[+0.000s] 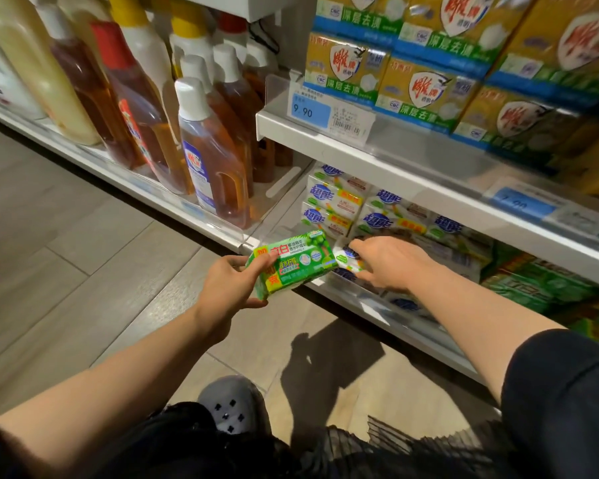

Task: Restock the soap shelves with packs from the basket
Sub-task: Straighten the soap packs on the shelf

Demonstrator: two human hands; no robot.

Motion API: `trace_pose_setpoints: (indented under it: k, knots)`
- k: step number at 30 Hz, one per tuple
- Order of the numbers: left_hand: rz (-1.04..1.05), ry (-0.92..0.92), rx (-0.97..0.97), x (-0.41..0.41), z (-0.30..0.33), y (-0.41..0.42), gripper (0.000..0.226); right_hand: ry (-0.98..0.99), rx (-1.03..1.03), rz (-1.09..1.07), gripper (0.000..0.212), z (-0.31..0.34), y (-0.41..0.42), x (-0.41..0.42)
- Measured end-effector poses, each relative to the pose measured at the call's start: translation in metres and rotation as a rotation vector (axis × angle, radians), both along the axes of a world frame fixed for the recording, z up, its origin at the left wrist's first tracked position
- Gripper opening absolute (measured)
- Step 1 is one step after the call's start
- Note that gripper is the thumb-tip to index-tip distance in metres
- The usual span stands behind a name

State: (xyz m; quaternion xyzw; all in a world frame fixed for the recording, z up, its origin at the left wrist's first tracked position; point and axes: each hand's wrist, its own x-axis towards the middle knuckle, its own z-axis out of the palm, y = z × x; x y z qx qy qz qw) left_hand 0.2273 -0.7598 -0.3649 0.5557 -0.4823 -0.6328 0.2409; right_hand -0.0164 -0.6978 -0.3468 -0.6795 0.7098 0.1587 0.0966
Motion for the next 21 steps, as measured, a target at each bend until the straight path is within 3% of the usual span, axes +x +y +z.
trace_pose_setpoints:
  k: [5, 10, 15, 19, 21]
  knots:
    - [-0.154, -0.012, -0.055, -0.007, 0.034, 0.006, 0.055, 0.093, -0.144, 0.13, 0.024, 0.028, 0.04, -0.005]
    - [-0.341, -0.015, -0.138, -0.023, 0.083, 0.023, 0.07, 0.119, -0.068, 0.138, 0.025, 0.075, 0.093, -0.018]
    - [-0.598, -0.07, -0.265, -0.07, 0.139, 0.058, 0.039, 0.141, 0.233, -0.134, 0.048, 0.129, 0.162, -0.051]
    - [-0.785, -0.128, -0.281, -0.118, 0.161, 0.089, 0.026, 0.127, 0.349, -0.352, 0.055, 0.136, 0.224, -0.097]
    - [-0.815, -0.17, -0.244, -0.144, 0.158, 0.108, 0.03, 0.092, 0.373, -0.444, 0.061, 0.134, 0.247, -0.114]
